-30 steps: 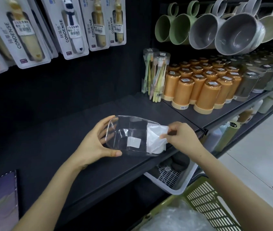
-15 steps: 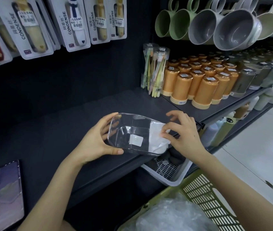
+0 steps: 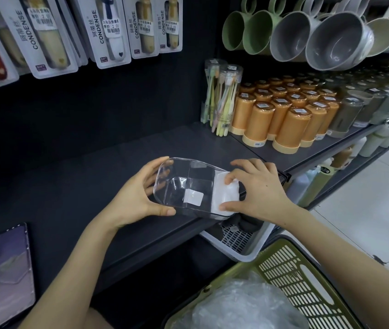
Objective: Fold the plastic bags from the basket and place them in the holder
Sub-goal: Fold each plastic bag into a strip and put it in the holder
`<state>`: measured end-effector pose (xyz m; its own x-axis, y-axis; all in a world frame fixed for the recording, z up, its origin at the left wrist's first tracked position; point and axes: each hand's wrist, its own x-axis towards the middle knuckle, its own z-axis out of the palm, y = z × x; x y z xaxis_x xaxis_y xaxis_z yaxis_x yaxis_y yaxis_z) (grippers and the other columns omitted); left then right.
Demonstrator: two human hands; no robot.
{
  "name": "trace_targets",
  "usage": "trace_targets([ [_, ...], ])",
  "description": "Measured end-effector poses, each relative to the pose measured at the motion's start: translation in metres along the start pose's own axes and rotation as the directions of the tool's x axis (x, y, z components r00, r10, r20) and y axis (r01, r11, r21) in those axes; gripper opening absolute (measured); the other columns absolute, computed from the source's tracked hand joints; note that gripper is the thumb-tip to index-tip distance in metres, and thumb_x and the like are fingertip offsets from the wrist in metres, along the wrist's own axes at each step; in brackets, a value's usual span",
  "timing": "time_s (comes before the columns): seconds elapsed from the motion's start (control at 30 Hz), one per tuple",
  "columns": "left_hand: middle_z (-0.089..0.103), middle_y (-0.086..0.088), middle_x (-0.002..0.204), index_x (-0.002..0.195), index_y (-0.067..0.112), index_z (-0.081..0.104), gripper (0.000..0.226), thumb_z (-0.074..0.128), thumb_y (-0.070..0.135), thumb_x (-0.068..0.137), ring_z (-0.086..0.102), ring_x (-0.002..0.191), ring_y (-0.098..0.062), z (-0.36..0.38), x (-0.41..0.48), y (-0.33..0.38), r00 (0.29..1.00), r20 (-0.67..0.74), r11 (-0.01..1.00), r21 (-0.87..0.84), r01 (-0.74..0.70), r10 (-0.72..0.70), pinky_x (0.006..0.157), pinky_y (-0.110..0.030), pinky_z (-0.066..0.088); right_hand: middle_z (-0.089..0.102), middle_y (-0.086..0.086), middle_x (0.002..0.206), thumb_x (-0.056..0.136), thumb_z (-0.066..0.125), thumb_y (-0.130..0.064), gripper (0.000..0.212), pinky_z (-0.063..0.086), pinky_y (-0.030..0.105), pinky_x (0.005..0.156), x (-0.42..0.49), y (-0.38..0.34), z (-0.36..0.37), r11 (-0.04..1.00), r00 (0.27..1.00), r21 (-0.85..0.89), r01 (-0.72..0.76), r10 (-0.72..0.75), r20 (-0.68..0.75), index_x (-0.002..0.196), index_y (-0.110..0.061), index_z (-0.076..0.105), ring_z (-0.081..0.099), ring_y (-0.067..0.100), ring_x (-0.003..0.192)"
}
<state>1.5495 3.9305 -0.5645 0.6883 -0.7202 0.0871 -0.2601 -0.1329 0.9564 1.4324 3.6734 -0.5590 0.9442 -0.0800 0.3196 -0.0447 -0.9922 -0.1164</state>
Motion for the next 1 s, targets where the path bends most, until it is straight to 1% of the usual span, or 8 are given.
trace_targets([
  [0.17,0.047,0.017,0.141,0.137,0.034,0.039,0.112,0.096,0.013,0.043,0.044,0.132,-0.001,0.0,0.0,0.002,1.0,-0.004,1.0,0.006,0.003,-0.003,0.109,-0.032,0.041,0.059,0.005,0.129,0.052,0.055,-0.07,0.064,0.034,0.049,0.091,0.006,-0.017,0.007,0.993,0.998,-0.118,-0.007,0.015,0.067,0.09,-0.021,0.068,0.053,0.034,0.115],
  [0.27,0.047,0.017,0.142,0.136,0.036,0.04,0.107,0.091,0.006,0.047,0.043,0.132,-0.001,-0.001,-0.001,0.003,1.0,-0.009,1.0,0.012,-0.005,0.005,0.109,-0.033,0.04,0.04,0.003,0.148,0.066,0.064,-0.066,0.069,0.022,0.046,0.102,0.009,-0.024,0.006,0.981,0.989,-0.194,-0.017,0.045,0.144,0.119,-0.022,0.062,0.036,0.029,0.133],
  [0.37,0.047,0.016,0.141,0.135,0.037,0.039,0.105,0.089,0.003,0.049,0.044,0.132,0.0,-0.002,-0.001,0.004,1.0,-0.014,1.0,0.017,0.0,0.0,0.109,-0.031,0.041,0.027,0.001,0.155,0.073,0.062,-0.066,0.07,0.017,0.045,0.107,0.011,-0.027,0.003,0.967,0.976,-0.253,-0.015,0.07,0.208,0.129,-0.026,0.053,0.024,0.025,0.139],
  [0.5,0.047,0.015,0.141,0.137,0.033,0.038,0.106,0.087,-0.003,0.05,0.044,0.132,0.0,-0.002,-0.002,0.004,1.0,-0.008,1.0,0.008,0.007,-0.007,0.109,-0.03,0.041,0.018,0.0,0.16,0.081,0.063,-0.059,0.051,0.013,0.046,0.112,0.009,-0.017,-0.008,0.993,0.936,0.035,-0.112,0.094,0.338,0.123,-0.03,0.057,0.018,0.022,0.145],
  [0.6,0.046,0.014,0.142,0.137,0.031,0.038,0.106,0.086,-0.008,0.052,0.044,0.132,0.0,-0.003,-0.002,0.005,1.0,-0.004,1.0,0.008,0.007,-0.007,0.109,-0.03,0.041,0.026,-0.004,0.158,0.081,0.06,-0.062,0.042,0.013,0.043,0.111,0.005,-0.007,-0.01,0.983,0.963,0.141,-0.121,0.081,0.256,0.114,-0.037,0.066,0.021,0.02,0.144],
  [0.7,0.047,0.015,0.141,0.137,0.031,0.038,0.106,0.086,-0.011,0.053,0.044,0.131,0.001,-0.003,-0.002,0.005,1.0,-0.005,1.0,0.001,0.01,-0.01,0.108,-0.028,0.041,0.047,-0.004,0.145,0.064,0.048,-0.078,0.062,0.022,0.041,0.099,0.002,-0.007,-0.002,0.998,0.998,0.052,-0.024,0.02,0.065,0.103,-0.036,0.07,0.041,0.024,0.131],
  [0.83,0.047,0.015,0.141,0.139,0.028,0.038,0.106,0.085,-0.012,0.053,0.044,0.131,0.002,-0.003,-0.002,0.005,1.0,-0.006,1.0,-0.001,0.009,-0.009,0.108,-0.026,0.041,0.058,0.001,0.129,0.066,0.056,-0.073,0.053,0.027,0.039,0.09,0.001,-0.012,0.005,0.998,0.991,-0.016,0.053,-0.054,-0.124,0.096,-0.029,0.06,0.051,0.026,0.114],
  [1.0,0.046,0.016,0.141,0.139,0.028,0.038,0.106,0.086,-0.01,0.053,0.044,0.131,-0.001,-0.003,-0.003,0.003,1.0,-0.002,1.0,-0.003,0.004,-0.004,0.108,-0.027,0.041,0.06,0.005,0.128,0.065,0.05,-0.067,0.046,0.029,0.043,0.089,0.003,-0.017,0.017,0.999,0.998,-0.043,0.024,-0.027,-0.063,0.089,-0.032,0.067,0.056,0.033,0.112],
])
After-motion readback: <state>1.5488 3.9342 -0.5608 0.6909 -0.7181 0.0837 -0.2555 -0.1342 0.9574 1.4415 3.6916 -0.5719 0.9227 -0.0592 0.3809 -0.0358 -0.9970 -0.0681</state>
